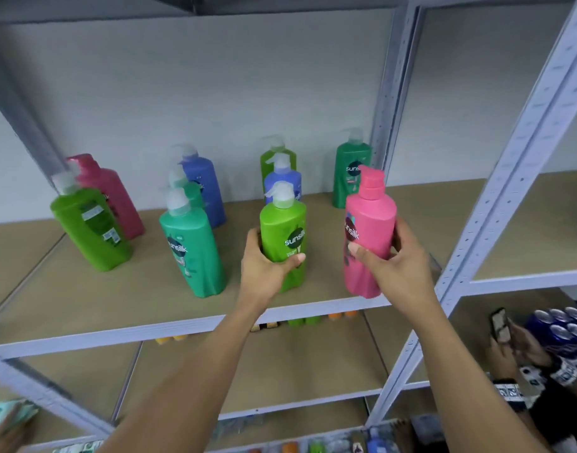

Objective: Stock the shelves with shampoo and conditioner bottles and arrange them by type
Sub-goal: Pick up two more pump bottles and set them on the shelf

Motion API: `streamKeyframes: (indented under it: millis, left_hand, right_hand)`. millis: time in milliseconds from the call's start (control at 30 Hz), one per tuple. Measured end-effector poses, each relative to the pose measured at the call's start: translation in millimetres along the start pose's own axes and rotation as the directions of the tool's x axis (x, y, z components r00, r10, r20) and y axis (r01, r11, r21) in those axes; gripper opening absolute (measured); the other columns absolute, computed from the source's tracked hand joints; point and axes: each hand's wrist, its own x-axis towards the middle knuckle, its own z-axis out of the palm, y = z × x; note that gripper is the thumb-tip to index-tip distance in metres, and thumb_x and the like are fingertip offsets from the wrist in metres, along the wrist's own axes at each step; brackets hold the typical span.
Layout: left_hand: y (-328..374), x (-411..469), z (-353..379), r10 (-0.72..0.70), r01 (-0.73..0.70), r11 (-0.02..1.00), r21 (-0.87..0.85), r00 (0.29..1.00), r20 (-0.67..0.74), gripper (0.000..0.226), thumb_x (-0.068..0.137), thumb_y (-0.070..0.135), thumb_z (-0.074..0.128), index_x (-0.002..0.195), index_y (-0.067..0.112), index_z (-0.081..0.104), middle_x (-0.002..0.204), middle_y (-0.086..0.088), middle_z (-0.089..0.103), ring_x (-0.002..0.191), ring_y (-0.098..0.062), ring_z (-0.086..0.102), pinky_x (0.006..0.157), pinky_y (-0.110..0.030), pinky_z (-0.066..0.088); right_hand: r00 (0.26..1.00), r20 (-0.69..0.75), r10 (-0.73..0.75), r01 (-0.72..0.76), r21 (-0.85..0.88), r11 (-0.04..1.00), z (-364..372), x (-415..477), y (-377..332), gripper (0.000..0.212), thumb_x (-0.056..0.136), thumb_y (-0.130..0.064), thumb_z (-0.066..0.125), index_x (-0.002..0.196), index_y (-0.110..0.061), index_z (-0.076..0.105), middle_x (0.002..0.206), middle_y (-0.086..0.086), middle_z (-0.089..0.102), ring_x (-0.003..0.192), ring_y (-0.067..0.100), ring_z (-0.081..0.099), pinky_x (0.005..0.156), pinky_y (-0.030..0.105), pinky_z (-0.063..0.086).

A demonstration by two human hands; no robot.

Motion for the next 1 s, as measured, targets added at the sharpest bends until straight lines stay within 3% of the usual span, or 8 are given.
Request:
streamKeyframes:
  millis: [133, 300, 433, 533, 633, 867, 933, 1000]
  left_hand:
    - [-17, 14, 14, -0.008, 0.008, 1.0, 0.011, 0.999, -0.035, 0.071, 0.066, 0.025, 0.094, 0.121, 0.027, 0.051, 0.106, 0.013, 0.07, 0.098, -0.009, 0.068, 0.09, -0.043, 0.058]
    - [-35, 10, 21, -0.054, 0.047, 0.99, 0.133, 0.997, 0.053, 0.09, 0.071, 0.027, 0.092, 0.142, 0.023, 0.037, 0.11, 0.027, 0.063, 0.093, 0.021, 0.058, 0.078, -0.002, 0.044]
    - [-39, 16, 24, -0.075, 0.065, 0.984, 0.165, 0.996, 0.057, 0.085, 0.071, 0.029, 0.091, 0.135, 0.024, 0.036, 0.111, 0.023, 0.065, 0.096, 0.017, 0.059, 0.083, -0.018, 0.046]
    - [-43, 19, 25, -0.07, 0.056, 0.978, 0.201, 0.995, 0.065, 0.085, 0.071, 0.031, 0.091, 0.133, 0.026, 0.034, 0.112, 0.025, 0.064, 0.099, 0.011, 0.061, 0.084, -0.022, 0.045]
    - [-45, 23, 23, -0.064, 0.04, 0.969, 0.245, 0.994, 0.091, 0.085, 0.07, 0.034, 0.091, 0.132, 0.028, 0.032, 0.115, 0.022, 0.064, 0.104, -0.007, 0.064, 0.086, -0.027, 0.046]
    - [-44, 29, 19, -0.083, 0.038, 0.952, 0.304, 0.987, 0.137, 0.088, 0.071, 0.042, 0.089, 0.135, 0.03, 0.03, 0.123, 0.017, 0.061, 0.11, -0.011, 0.059, 0.086, -0.029, 0.043]
    - [-45, 28, 21, -0.094, 0.049, 0.945, 0.325, 0.988, 0.124, 0.087, 0.07, 0.044, 0.089, 0.132, 0.033, 0.03, 0.124, 0.015, 0.062, 0.111, -0.014, 0.06, 0.088, -0.033, 0.047]
    - [-44, 27, 22, -0.107, 0.059, 0.936, 0.348, 0.987, 0.121, 0.087, 0.071, 0.045, 0.089, 0.132, 0.032, 0.028, 0.125, 0.013, 0.062, 0.111, -0.017, 0.06, 0.088, -0.034, 0.047]
  right_hand:
    - [1.0, -0.015, -0.026, 0.026, -0.01, 1.0, -1, 35, 13, 0.071, 0.076, -0.03, 0.088, 0.138, -0.03, 0.053, 0.121, -0.017, 0.068, 0.106, 0.003, 0.066, 0.093, 0.035, 0.056]
    - [0.997, -0.05, -0.061, 0.061, -0.007, 0.998, 8, 75, 30, 0.065, 0.076, -0.018, 0.087, 0.121, -0.05, 0.053, 0.111, -0.028, 0.068, 0.1, -0.001, 0.066, 0.092, 0.029, 0.055]
    - [0.993, -0.096, -0.069, 0.065, -0.043, 0.997, 20, 110, 50, 0.069, 0.076, -0.02, 0.088, 0.134, -0.034, 0.052, 0.116, -0.012, 0.068, 0.099, 0.004, 0.066, 0.087, 0.015, 0.05]
    - [0.993, -0.097, -0.061, 0.057, -0.042, 0.997, 27, 132, 66, 0.072, 0.075, -0.019, 0.088, 0.137, -0.022, 0.052, 0.12, -0.006, 0.068, 0.102, 0.011, 0.066, 0.091, 0.023, 0.053]
    - [0.995, -0.082, -0.061, 0.056, -0.063, 0.996, 30, 143, 82, 0.072, 0.075, -0.022, 0.088, 0.136, -0.03, 0.051, 0.121, -0.005, 0.068, 0.105, 0.015, 0.067, 0.094, 0.036, 0.055]
    - [1.0, 0.008, 0.007, -0.007, -0.064, 0.998, 29, 150, 103, 0.079, 0.079, -0.026, 0.086, 0.14, -0.043, 0.04, 0.128, -0.008, 0.063, 0.11, 0.012, 0.063, 0.093, 0.024, 0.05]
    - [0.988, 0.044, 0.15, -0.137, -0.214, 0.967, 32, 139, 118, 0.075, 0.082, -0.029, 0.083, 0.144, -0.026, 0.041, 0.131, 0.001, 0.064, 0.11, 0.021, 0.063, 0.095, 0.03, 0.049]
    - [0.966, 0.009, 0.258, -0.202, -0.598, 0.776, 38, 120, 127, 0.056, 0.088, -0.037, 0.072, 0.134, -0.015, 0.047, 0.126, 0.01, 0.066, 0.113, 0.03, 0.062, 0.103, 0.04, 0.041]
